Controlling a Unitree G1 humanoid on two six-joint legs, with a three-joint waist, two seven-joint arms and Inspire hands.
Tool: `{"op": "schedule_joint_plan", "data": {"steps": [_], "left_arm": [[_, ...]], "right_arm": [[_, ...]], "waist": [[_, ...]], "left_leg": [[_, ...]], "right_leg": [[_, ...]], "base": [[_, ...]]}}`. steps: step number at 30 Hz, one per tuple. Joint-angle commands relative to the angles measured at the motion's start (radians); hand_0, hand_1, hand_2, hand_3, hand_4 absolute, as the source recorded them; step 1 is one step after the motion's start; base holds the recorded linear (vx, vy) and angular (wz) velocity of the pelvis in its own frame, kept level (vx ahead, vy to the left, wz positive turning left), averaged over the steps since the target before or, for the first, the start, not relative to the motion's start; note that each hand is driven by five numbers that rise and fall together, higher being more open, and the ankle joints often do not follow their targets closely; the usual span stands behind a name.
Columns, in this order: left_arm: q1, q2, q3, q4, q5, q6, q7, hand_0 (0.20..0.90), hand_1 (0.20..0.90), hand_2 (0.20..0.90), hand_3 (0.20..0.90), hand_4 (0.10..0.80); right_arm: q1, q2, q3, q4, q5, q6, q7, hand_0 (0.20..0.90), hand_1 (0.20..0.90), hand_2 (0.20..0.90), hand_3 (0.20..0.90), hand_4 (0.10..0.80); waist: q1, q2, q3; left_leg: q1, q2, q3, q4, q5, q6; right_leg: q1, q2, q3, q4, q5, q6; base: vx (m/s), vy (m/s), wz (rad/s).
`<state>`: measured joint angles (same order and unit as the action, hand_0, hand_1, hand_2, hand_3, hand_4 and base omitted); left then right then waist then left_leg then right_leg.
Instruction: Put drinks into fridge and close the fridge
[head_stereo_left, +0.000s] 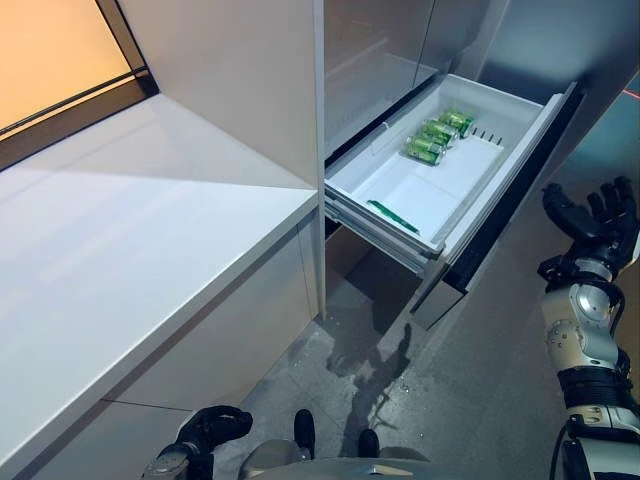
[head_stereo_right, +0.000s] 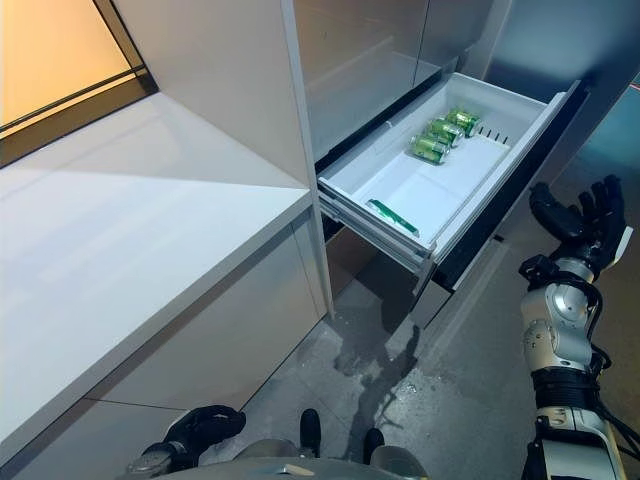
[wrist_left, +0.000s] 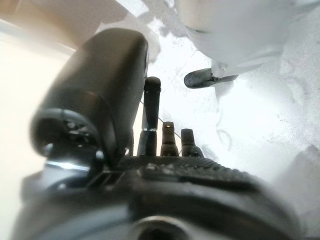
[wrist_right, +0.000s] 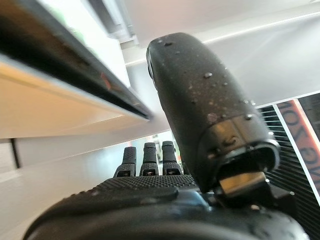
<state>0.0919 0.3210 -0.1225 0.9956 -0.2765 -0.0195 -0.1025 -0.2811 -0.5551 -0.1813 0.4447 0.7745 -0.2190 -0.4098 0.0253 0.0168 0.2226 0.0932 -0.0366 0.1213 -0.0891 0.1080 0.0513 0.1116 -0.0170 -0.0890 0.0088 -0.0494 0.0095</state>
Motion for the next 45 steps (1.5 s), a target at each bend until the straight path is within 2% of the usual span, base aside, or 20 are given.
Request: {"op": "schedule_joint_plan", "data": {"steps": [1,3,6,8,10,14,15,19,23,28,36,45], "left_arm": [[-0.018,0.02,-0.047,0.02,-0.001,-0.04,0.014,0.9,0.9,0.9,0.9,0.8],[-0.022,0.021,-0.053,0.006,-0.007,-0.038,0.022,0.9,0.9,0.9,0.9,0.8],[-0.056,0.024,-0.072,-0.034,-0.034,-0.031,0.037,0.9,0.9,0.9,0.9,0.8],[-0.067,0.024,-0.073,-0.04,-0.037,-0.032,0.039,0.9,0.9,0.9,0.9,0.8],[-0.095,0.027,-0.093,-0.073,-0.06,-0.03,0.058,0.9,0.9,0.9,0.9,0.8],[-0.107,0.027,-0.113,-0.098,-0.08,-0.025,0.085,0.9,0.9,0.9,0.9,0.8],[-0.106,0.028,-0.119,-0.099,-0.09,-0.031,0.091,0.9,0.9,0.9,0.9,0.8],[-0.105,0.029,-0.133,-0.109,-0.118,-0.037,0.099,0.9,0.9,0.9,0.9,0.8],[-0.105,0.021,-0.138,-0.114,-0.135,-0.041,0.098,0.9,0.9,0.9,0.9,0.8],[-0.106,0.013,-0.147,-0.136,-0.161,-0.047,0.096,0.9,0.9,0.9,0.9,0.8],[-0.105,0.016,-0.167,-0.155,-0.166,-0.052,0.087,0.9,0.9,0.9,0.9,0.8],[-0.088,0.033,-0.176,-0.13,-0.141,-0.076,0.055,0.9,0.9,0.9,0.9,0.8]], "right_arm": [[-0.064,-0.035,-0.02,-0.023,0.082,-0.068,0.08,0.9,0.9,0.9,0.9,0.8],[-0.069,-0.027,-0.016,-0.02,0.095,-0.07,0.093,0.9,0.9,0.9,0.9,0.8],[-0.114,-0.041,-0.008,-0.018,0.13,-0.083,0.101,0.9,0.9,0.9,0.9,0.8],[-0.131,-0.046,-0.007,-0.012,0.139,-0.089,0.104,0.9,0.9,0.9,0.9,0.8],[-0.205,-0.067,0.0,0.009,0.159,-0.107,0.108,0.9,0.9,0.9,0.9,0.8],[-0.291,-0.094,0.018,0.03,0.169,-0.108,0.098,0.9,0.9,0.9,0.9,0.8],[-0.323,-0.103,0.025,0.039,0.173,-0.106,0.096,0.9,0.9,0.9,0.9,0.8],[-0.391,-0.122,0.059,0.058,0.163,-0.106,0.095,0.9,0.9,0.9,0.9,0.8],[-0.454,-0.138,0.096,0.089,0.188,-0.087,0.15,0.9,0.9,0.9,0.9,0.8],[-0.516,-0.121,0.153,0.088,0.202,-0.058,0.24,0.9,0.9,0.9,0.9,0.8],[-0.662,-0.103,0.279,0.116,0.2,0.0,0.357,0.9,0.9,0.9,0.9,0.8],[-0.757,-0.079,0.348,0.19,0.205,0.011,0.361,0.9,0.9,0.9,0.9,0.8]], "waist": [[0.02,-0.014,-0.05],[0.023,-0.015,-0.032],[0.037,-0.018,0.037],[0.038,-0.017,0.05],[0.049,-0.011,0.116],[0.063,0.0,0.163],[0.07,0.007,0.177],[0.084,0.021,0.21],[0.093,0.034,0.228],[0.107,0.047,0.24],[0.153,0.055,0.241],[0.203,0.058,0.225]], "left_leg": [[0.006,-0.043,-0.038,0.14,-0.23,0.043],[-0.019,-0.045,-0.035,0.197,-0.249,0.049],[-0.126,-0.048,-0.044,0.365,-0.292,0.058],[-0.157,-0.047,-0.047,0.404,-0.304,0.061],[-0.248,-0.049,-0.051,0.528,-0.341,0.07],[-0.344,-0.056,-0.051,0.642,-0.371,0.08],[-0.365,-0.062,-0.062,0.684,-0.405,0.082],[-0.435,-0.076,-0.072,0.762,-0.42,0.089],[-0.484,-0.087,-0.087,0.81,-0.422,0.089],[-0.493,-0.097,-0.107,0.796,-0.402,0.081],[-0.46,-0.104,-0.15,0.687,-0.338,0.054],[-0.382,-0.097,-0.21,0.547,-0.274,0.026]], "right_leg": [[-0.099,-0.064,-0.066,0.159,-0.034,0.066],[-0.113,-0.071,-0.069,0.197,-0.048,0.059],[-0.176,-0.093,-0.082,0.302,-0.069,0.035],[-0.2,-0.096,-0.083,0.333,-0.078,0.03],[-0.276,-0.106,-0.085,0.441,-0.104,0.007],[-0.365,-0.115,-0.086,0.562,-0.137,-0.02],[-0.39,-0.116,-0.078,0.622,-0.178,-0.024],[-0.462,-0.126,-0.08,0.725,-0.215,-0.048],[-0.513,-0.127,-0.077,0.792,-0.239,-0.066],[-0.529,-0.121,-0.076,0.809,-0.248,-0.076],[-0.493,-0.127,-0.101,0.756,-0.24,-0.072],[-0.392,-0.128,-0.141,0.637,-0.214,-0.057]], "base": [[0.06,-0.042,0.02],[0.018,-0.048,0.03],[-0.096,-0.052,0.1],[-0.146,-0.027,0.25],[-0.206,-0.025,0.16],[-0.087,-0.004,0.07],[0.01,0.008,0.13],[-0.046,0.014,0.08],[-0.023,0.013,0.08],[0.006,0.019,0.04],[0.026,0.003,0.0],[0.073,-0.01,0.19]]}}
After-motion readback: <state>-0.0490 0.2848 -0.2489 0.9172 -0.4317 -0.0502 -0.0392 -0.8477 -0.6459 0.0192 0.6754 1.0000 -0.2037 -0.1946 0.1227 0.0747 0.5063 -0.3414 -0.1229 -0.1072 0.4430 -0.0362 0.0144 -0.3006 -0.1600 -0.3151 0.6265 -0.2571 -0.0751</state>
